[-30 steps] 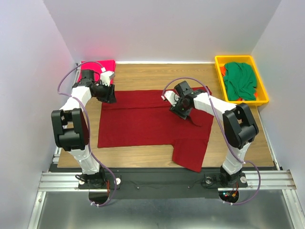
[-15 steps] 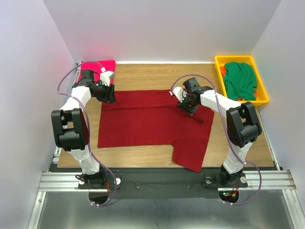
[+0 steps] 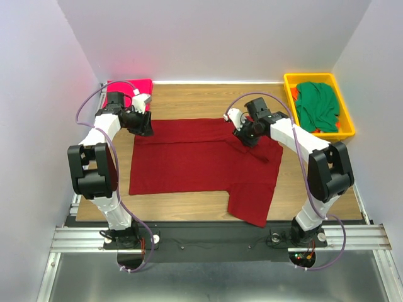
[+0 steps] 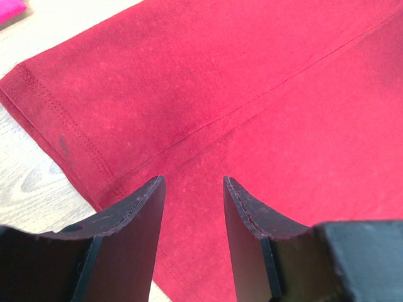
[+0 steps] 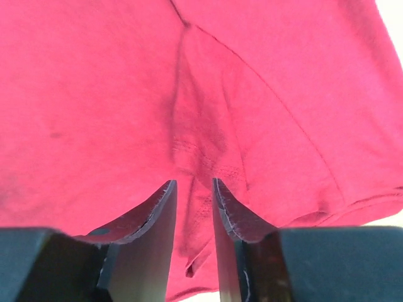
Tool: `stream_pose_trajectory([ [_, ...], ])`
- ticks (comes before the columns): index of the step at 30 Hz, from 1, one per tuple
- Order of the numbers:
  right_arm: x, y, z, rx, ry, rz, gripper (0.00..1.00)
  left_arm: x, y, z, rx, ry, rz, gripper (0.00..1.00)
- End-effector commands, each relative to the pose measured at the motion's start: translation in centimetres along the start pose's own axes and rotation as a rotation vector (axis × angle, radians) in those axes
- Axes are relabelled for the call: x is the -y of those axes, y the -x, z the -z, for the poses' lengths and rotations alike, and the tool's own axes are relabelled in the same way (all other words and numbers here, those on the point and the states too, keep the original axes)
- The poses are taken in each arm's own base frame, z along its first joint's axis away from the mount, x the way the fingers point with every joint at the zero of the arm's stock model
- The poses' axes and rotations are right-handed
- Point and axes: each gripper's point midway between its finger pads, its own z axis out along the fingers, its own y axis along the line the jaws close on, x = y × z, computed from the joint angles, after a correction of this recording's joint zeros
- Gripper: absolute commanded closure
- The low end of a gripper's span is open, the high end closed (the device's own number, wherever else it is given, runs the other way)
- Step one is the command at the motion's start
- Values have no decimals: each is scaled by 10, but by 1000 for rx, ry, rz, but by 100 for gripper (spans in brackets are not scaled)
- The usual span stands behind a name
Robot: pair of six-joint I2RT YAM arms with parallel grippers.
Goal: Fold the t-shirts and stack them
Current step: Fold the tshirt
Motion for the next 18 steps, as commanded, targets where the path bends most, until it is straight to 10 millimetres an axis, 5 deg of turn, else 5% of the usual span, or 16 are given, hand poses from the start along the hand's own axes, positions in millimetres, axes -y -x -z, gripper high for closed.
stream_pose_trajectory([
  [1,-6,24,8,75,24,23,67,0,11,7,29,3,-5,46],
  [18,-12,-16,-41,-71,72,9,59,-4,5,7,9,19,1,46],
])
